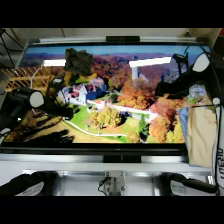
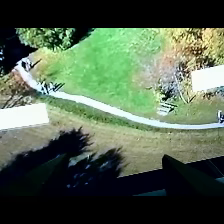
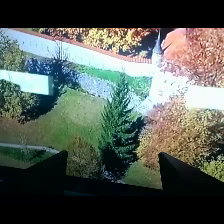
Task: Fold the shirts.
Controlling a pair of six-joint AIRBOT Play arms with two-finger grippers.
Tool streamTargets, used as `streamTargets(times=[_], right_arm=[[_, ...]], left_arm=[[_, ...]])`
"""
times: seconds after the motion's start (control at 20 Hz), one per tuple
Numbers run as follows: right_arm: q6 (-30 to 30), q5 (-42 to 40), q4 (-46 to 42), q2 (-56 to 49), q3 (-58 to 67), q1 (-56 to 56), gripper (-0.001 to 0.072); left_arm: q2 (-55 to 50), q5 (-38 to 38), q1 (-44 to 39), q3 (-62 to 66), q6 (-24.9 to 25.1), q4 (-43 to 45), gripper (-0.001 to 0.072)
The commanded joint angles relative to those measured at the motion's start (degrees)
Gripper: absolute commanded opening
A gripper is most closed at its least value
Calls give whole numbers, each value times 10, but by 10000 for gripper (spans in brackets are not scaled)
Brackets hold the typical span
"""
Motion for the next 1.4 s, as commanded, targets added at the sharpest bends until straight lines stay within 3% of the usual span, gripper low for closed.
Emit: streamTargets(times=[0.0,0.95,1.35], right_arm=[[0,0,0,0,1,0,681],[1,-8,0,0,1,0,681],[1,-45,0,0,1,0,681]], left_arm=[[0,0,0,0,0,0,720],[0,3,0,0,0,-3,720],[-23,129,-1,0,-17,-135,720]])
